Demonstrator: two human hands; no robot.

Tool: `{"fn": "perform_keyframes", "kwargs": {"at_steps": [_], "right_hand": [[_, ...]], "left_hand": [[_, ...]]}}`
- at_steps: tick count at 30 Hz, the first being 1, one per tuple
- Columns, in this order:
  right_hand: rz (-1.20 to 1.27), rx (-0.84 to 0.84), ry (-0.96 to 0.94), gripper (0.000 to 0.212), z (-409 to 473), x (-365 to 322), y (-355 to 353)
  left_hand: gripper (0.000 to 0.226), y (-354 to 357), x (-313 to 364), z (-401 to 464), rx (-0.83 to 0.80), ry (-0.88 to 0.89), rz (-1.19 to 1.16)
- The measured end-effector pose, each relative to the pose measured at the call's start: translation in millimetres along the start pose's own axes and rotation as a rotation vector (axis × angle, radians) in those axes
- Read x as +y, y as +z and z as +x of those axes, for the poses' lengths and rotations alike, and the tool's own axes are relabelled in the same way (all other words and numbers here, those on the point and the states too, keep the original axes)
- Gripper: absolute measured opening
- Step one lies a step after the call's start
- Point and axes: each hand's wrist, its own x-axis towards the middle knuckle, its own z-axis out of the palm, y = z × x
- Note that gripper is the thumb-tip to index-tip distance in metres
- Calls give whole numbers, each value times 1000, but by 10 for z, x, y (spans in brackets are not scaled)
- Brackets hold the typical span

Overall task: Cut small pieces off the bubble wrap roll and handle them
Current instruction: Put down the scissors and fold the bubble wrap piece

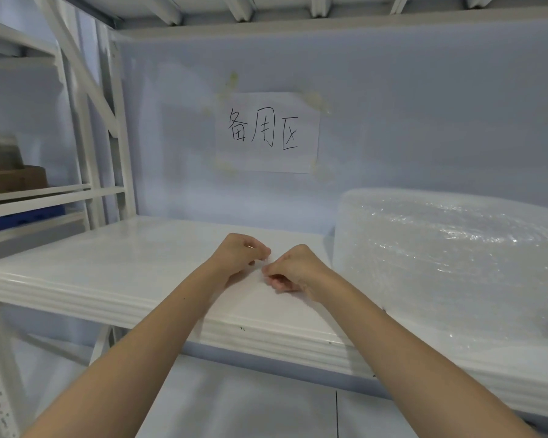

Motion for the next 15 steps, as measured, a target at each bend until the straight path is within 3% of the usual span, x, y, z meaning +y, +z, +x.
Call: {"fn": "perform_keyframes", "kwargs": {"at_steps": [3, 7, 15], "right_hand": [[-140, 3, 8, 7, 63, -28, 42], [-311, 28, -6, 24, 120, -17, 62], [-310, 8, -4, 24, 139, 0, 8]], "left_hand": [[11, -15, -50, 84, -5, 59, 121], [7, -31, -125, 151, -36, 99, 254], [8, -28, -102, 207, -29, 72, 286]]}}
